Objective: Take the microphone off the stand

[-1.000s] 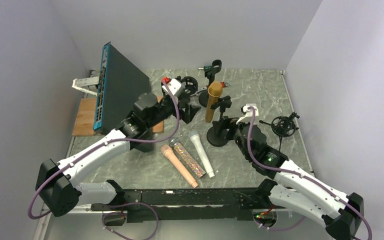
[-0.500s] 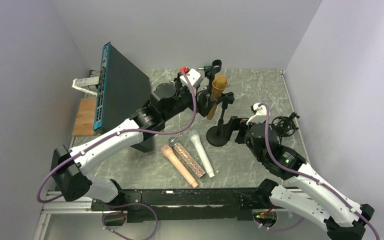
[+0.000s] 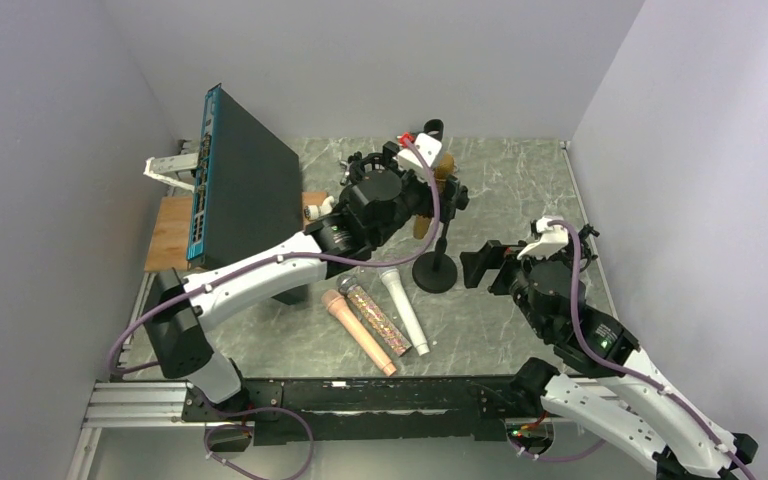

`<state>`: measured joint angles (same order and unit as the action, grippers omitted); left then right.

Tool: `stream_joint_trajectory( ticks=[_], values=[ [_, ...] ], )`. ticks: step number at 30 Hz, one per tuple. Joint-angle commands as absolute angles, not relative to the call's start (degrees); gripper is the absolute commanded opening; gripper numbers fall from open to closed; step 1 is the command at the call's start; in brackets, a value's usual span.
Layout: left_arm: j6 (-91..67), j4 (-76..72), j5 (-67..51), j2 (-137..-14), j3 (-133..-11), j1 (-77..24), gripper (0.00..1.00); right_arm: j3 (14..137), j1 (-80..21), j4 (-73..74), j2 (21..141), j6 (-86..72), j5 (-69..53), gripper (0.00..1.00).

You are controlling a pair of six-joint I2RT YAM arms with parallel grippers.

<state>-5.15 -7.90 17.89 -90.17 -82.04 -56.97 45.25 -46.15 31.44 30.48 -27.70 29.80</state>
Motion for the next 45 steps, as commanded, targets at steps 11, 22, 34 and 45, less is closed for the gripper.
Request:
stream_joint_trajectory(
  ticks=[11,22,34,45],
  values=[
    [6.8,-10.2,14.8,-90.4,-85.0,-58.1,0.28,43.2,-46.0,28.5,25.9,-21.2,21.9,1.00],
    [3.8,-11.4,-17.7,-78.5,-73.3,-50.3,0.00,43.6,-46.0,15.8,30.9,-7.7,11.0,1.00],
    [2.4,-6.1,-22.3,-77.3,-74.0,-50.2,0.00,49.6,-45.5,7.9,41.4,2.5,9.7,0.91],
    [1.7,-5.5,-22.4,-77.6,-74.3,-49.9,0.00,49.5,-42.4,7.3,43.4,2.2,4.1,0.58]
  ],
)
